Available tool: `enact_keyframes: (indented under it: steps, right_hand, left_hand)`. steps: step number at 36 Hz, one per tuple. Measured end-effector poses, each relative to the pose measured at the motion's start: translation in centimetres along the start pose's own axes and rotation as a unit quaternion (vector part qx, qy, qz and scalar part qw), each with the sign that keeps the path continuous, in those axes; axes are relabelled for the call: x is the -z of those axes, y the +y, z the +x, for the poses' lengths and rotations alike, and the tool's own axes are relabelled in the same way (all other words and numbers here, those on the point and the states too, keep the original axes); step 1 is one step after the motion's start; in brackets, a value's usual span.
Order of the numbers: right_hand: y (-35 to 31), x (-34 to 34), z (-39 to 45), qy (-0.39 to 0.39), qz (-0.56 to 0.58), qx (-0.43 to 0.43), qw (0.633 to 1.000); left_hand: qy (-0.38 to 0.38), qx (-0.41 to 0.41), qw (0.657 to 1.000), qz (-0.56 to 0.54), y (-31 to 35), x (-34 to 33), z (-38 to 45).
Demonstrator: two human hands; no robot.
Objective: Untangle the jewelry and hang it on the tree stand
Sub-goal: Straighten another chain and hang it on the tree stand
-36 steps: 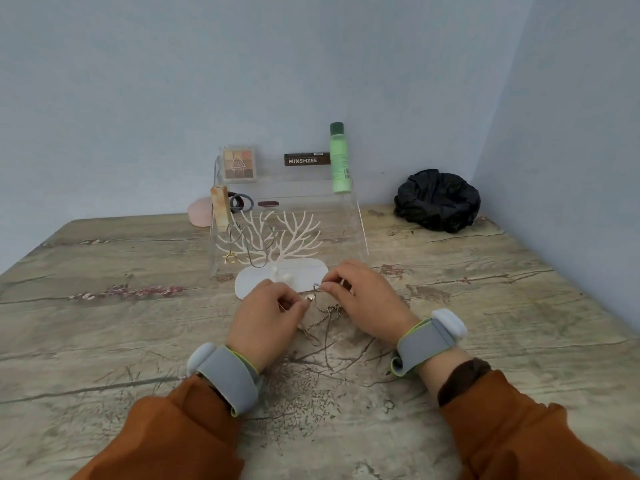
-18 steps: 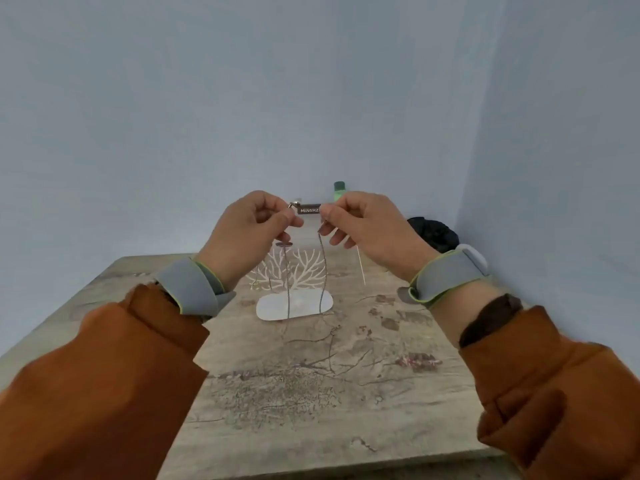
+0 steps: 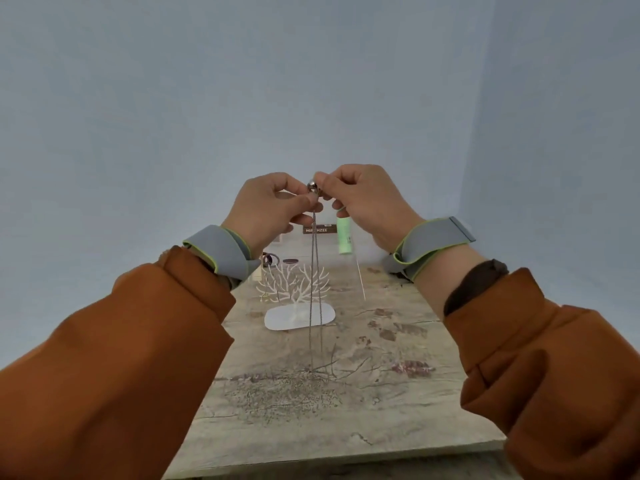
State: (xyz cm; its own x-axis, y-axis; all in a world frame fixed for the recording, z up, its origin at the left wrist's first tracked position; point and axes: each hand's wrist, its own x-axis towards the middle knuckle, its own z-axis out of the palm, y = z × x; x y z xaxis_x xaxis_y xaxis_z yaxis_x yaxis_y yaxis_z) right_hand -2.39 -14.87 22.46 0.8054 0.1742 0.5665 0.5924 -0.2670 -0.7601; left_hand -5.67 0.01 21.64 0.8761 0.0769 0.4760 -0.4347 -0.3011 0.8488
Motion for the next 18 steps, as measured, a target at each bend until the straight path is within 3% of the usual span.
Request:
enact_keyframes:
  steps: [11, 14, 18]
  right_hand:
    - [0.3, 0.4, -0.2, 0.014, 0.081, -0.037, 0.996]
    - [1.2, 0.1, -1.1, -0.036, 0.124, -0.065, 0.99]
    - [3.7, -1.2, -2.9, -0.141, 0.028, -0.051, 0.988]
  left_hand:
    - [-0.003, -0.018, 0.999, 0.031, 1.5, 0.0, 0.6]
    - [0.018, -0.034, 0.999, 0.019, 2.1, 0.3, 1.1]
    - [0.036, -0.044, 0.998, -0.024, 2.9, 0.5, 1.6]
